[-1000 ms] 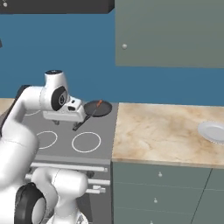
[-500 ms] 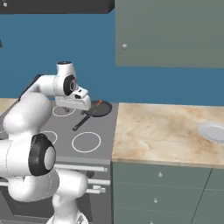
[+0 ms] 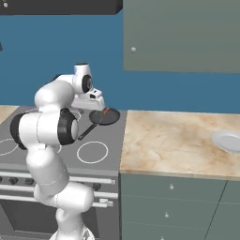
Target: Place the cold items (bell pepper and orange) from the fridge in one tupperware on the dining counter. Place the warm items (kebab skewer and hot dog) in the stove area in another tupperware.
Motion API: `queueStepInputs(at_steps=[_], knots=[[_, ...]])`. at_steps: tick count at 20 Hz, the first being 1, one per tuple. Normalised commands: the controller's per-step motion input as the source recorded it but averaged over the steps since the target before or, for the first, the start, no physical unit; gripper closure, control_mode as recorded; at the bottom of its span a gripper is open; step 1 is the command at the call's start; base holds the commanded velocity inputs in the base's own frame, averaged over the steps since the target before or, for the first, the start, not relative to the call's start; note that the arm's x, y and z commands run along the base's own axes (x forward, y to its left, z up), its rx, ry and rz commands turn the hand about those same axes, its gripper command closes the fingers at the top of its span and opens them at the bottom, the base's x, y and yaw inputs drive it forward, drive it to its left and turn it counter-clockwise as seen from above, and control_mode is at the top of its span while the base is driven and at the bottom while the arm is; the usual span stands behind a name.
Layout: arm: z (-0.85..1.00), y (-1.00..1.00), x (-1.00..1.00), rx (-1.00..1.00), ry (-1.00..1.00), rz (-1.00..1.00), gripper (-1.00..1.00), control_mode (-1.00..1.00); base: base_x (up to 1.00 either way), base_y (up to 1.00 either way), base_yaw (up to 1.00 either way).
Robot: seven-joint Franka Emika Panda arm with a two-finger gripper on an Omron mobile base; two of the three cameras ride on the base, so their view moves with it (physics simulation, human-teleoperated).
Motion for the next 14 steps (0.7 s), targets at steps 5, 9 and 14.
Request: queueStepInputs(at_steps=[5, 9, 14], knots=[[-0.55, 0.0, 1.0, 0.0, 0.0, 0.0, -1.0, -1.0, 0.0, 0.0, 0.0], [-0.52, 0.0, 1.0, 0.0, 0.0, 0.0, -1.0, -1.0, 0.0, 0.0, 0.0], [-0.36, -0.06, 0.97, 0.0, 0.07, 0.0, -1.0, -1.0, 0.0, 0.0, 0.0]])
